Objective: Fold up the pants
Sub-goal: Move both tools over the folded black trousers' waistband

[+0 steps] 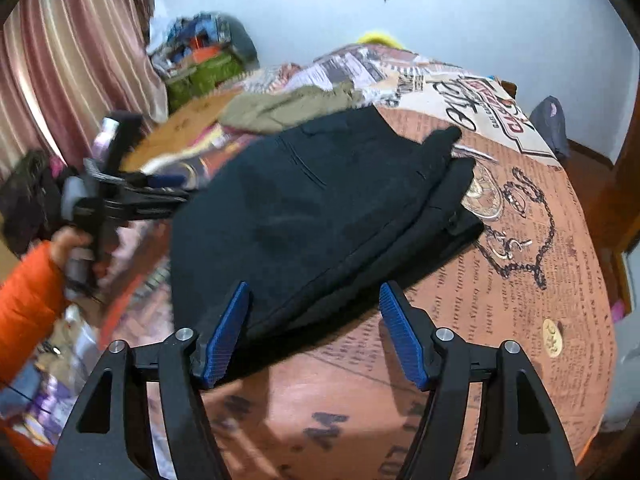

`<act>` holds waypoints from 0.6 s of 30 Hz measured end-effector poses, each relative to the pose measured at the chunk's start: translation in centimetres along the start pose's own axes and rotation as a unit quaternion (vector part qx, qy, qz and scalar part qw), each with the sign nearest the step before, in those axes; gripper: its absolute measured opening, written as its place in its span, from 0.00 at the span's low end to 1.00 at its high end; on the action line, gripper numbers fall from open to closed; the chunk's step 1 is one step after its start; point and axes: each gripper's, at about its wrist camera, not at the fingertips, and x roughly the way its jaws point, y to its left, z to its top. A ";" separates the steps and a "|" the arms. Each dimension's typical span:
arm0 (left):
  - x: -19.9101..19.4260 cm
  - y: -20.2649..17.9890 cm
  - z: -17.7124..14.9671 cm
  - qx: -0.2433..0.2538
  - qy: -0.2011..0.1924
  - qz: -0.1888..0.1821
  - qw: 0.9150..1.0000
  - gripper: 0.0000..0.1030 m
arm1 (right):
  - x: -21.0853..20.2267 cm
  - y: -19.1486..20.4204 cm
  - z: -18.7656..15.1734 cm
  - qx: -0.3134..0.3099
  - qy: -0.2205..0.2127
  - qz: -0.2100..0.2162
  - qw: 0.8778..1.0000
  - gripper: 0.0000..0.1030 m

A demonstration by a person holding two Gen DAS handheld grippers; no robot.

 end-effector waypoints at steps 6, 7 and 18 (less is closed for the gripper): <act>-2.3 -1.8 -1.5 0.005 0.000 -0.020 1.000 0.59 | 0.7 -3.0 0.5 -0.013 0.005 -0.035 0.999 0.63; -2.6 -2.2 -1.8 0.002 0.000 -0.023 1.000 0.59 | 0.7 -3.4 0.6 -0.015 0.004 -0.042 0.999 0.63; -6.8 -5.5 -1.1 -0.002 -0.041 -0.015 0.999 0.58 | 0.4 -6.9 2.9 0.018 -0.013 -0.083 0.996 0.57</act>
